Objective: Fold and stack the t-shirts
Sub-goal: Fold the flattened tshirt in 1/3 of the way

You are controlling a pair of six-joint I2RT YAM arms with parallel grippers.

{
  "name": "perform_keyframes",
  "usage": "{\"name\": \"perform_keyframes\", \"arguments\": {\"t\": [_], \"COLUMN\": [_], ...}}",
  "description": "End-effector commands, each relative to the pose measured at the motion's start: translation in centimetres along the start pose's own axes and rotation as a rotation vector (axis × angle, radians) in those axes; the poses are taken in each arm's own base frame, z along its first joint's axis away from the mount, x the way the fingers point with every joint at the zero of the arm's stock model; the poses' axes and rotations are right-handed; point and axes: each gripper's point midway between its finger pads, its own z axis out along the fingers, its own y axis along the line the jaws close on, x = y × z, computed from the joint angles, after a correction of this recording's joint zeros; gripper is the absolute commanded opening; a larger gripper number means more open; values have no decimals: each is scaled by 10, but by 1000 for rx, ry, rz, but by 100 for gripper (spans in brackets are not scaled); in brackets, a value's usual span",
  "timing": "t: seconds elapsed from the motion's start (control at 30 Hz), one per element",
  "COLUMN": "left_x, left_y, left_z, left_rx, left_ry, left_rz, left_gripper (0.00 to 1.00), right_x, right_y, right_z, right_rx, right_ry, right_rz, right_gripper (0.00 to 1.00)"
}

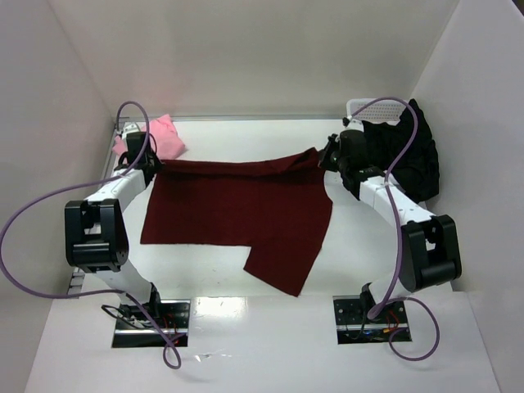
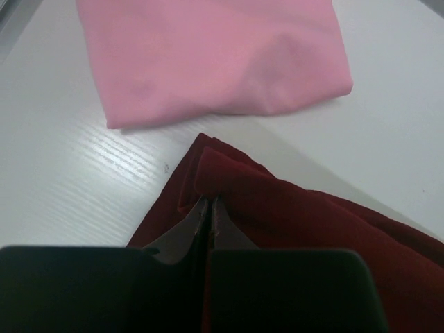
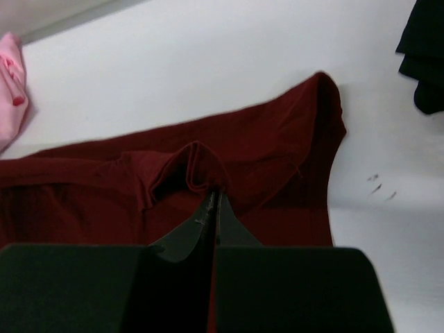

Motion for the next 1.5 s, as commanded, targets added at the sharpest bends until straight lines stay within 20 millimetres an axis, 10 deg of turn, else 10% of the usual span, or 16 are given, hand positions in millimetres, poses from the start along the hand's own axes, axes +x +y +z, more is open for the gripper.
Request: {"name": "perform_keyframes", "arguments": {"t": [0.0,0.2,0.23,0.33,0.63,0.97,1.17,1.47], "left_x": [-9,-8,-16,-25,-27,1,19,30], "left_y": [8,7,4,3,-42,-52,-51,-53], "left_z": [-11,-14,-15,-17,-7,21,26,24], "left_rx": [-23,-23,-17,-29,193,241,270,305], "left_ry": [-35,-13,-25,-43,-11,100,141,179], "left_rz": [-30,-25,-29,-41,-20,53,95,137], "left_gripper": [5,79,86,93,91,72,42,32], "right_x": [-1,12,7,-14,-12,46,68,65], "right_y": [9,5,4,12,24,78,77,55], "right_z": [-16,-14,-17,-20,13,60,88,107], "right_rx": [-42,-31,-25,-34,-94,-204,-176,-19], "right_ry": [10,85,66,22,61,209,255,218], "right_rz": [13,-23,-33,-47,-55,-203,-225,-239], "right_gripper": [0,42,67,83,85,68,65,61]}}
